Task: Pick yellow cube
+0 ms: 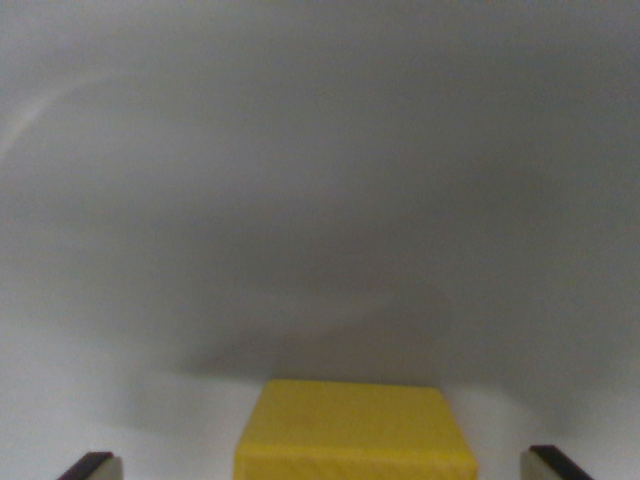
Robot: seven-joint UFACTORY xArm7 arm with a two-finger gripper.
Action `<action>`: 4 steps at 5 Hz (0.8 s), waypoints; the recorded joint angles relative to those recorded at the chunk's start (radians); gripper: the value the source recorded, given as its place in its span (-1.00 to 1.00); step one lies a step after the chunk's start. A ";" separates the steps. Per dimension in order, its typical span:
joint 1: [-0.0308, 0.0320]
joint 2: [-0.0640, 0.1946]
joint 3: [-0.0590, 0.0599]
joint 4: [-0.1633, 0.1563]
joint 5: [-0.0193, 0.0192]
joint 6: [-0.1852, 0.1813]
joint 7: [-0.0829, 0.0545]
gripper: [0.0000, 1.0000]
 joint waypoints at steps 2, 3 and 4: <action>0.0023 0.008 0.002 -0.005 -0.0006 -0.011 0.003 -1.00; 0.0030 0.011 0.003 -0.007 -0.0007 -0.014 0.004 -1.00; 0.0030 0.011 0.003 -0.007 -0.0007 -0.014 0.004 -1.00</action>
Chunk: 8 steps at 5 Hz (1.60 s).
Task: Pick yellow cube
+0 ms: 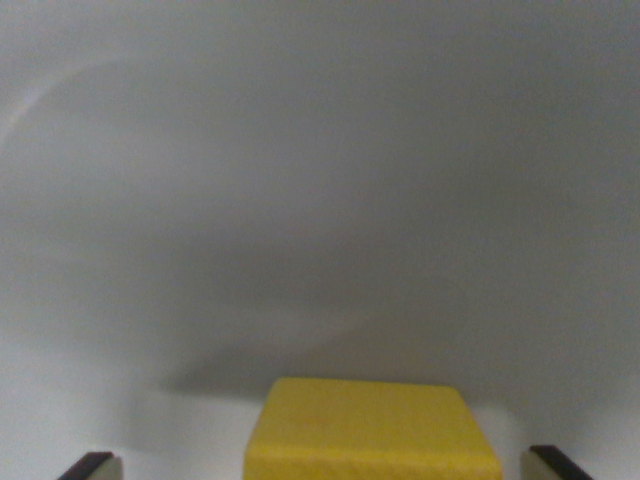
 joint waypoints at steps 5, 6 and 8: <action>0.0000 0.000 0.000 0.000 0.0000 0.000 0.000 1.00; 0.0000 0.000 0.000 0.000 0.0000 0.000 0.000 1.00; 0.0000 -0.002 0.000 0.004 0.0003 0.006 0.000 1.00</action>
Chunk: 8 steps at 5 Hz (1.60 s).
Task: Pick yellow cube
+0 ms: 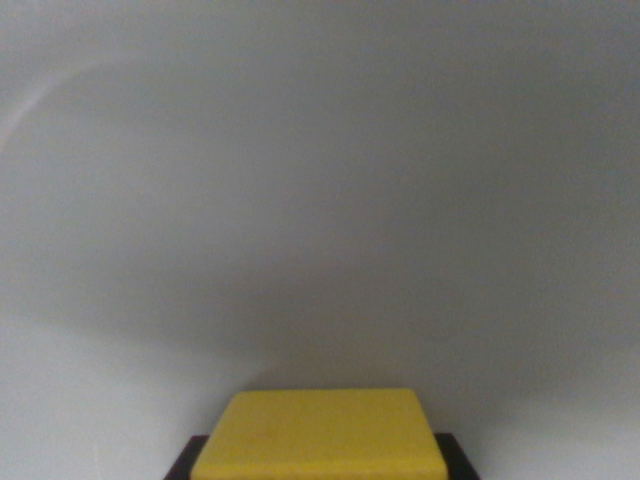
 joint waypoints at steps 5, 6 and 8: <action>-0.0003 -0.010 0.001 0.022 0.0018 0.031 0.000 1.00; -0.0005 -0.017 0.002 0.039 0.0033 0.055 0.000 1.00; -0.0008 -0.026 0.003 0.059 0.0050 0.085 0.000 1.00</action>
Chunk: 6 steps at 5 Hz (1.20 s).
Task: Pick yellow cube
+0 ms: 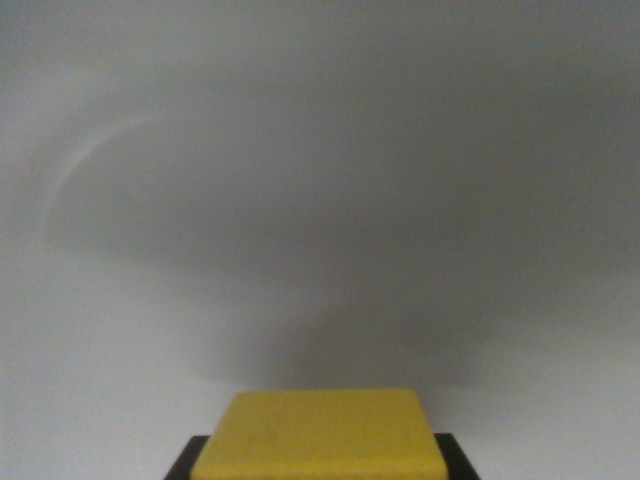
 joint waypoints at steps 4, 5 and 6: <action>-0.0006 -0.021 0.002 0.048 0.0041 0.069 0.000 1.00; -0.0006 -0.021 0.002 0.048 0.0041 0.069 0.000 1.00; -0.0010 -0.034 0.004 0.076 0.0064 0.109 0.000 1.00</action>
